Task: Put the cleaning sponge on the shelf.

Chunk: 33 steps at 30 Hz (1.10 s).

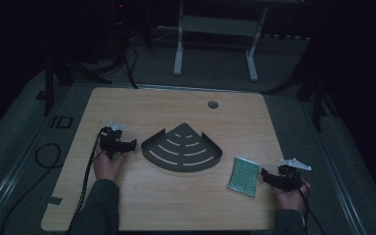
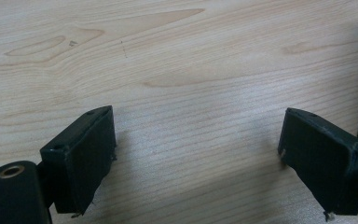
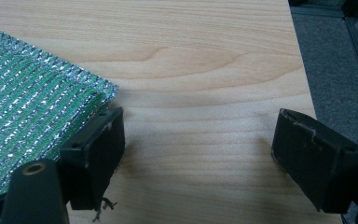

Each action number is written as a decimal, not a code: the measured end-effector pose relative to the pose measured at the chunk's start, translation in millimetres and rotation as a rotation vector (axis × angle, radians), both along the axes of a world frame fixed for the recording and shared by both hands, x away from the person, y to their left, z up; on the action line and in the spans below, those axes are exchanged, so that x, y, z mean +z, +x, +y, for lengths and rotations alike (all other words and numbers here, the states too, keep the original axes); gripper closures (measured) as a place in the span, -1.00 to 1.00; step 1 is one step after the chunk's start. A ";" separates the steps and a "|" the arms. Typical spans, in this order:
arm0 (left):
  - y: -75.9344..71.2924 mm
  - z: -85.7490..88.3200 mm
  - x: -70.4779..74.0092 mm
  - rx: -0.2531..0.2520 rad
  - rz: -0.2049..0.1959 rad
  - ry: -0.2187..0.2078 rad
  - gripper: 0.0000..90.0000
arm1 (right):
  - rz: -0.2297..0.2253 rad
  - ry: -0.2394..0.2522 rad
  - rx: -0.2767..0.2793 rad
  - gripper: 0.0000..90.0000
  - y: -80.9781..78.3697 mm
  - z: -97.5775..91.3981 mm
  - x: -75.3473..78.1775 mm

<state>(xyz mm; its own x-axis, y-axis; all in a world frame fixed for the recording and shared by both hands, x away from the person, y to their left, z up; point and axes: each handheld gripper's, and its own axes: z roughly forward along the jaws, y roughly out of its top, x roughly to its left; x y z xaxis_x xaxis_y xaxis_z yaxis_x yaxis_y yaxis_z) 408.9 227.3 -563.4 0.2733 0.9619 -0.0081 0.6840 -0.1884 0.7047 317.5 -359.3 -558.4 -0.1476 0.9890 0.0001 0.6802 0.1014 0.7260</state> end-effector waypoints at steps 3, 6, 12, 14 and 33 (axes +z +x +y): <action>0.0 0.0 0.0 0.000 0.000 0.000 -0.74 | 0.002 -0.001 0.001 -0.56 0.1 -0.3 0.6; 0.1 -0.3 0.0 0.003 -0.001 -0.001 -0.74 | -0.001 -0.001 0.006 -0.55 -0.4 -0.8 0.9; 0.1 -0.3 0.0 0.004 0.000 0.000 -0.74 | 0.017 0.007 0.018 -0.39 -2.9 3.4 5.3; 0.1 -0.3 0.0 0.004 -0.001 0.000 -0.74 | 0.005 0.000 0.025 -0.38 -4.8 6.7 8.3; 0.3 -0.4 -0.1 0.006 -0.001 -0.001 -0.74 | -0.039 0.009 0.212 0.97 -24.1 43.8 35.6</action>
<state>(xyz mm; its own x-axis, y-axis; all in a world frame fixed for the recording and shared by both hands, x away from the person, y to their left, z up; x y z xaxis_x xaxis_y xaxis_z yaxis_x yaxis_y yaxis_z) 409.2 226.9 -563.4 0.2676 0.9635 -0.0092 0.6845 -0.1834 0.7056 293.4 -315.5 -522.8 -0.3524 0.9359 -0.0010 0.6160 0.2327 0.7526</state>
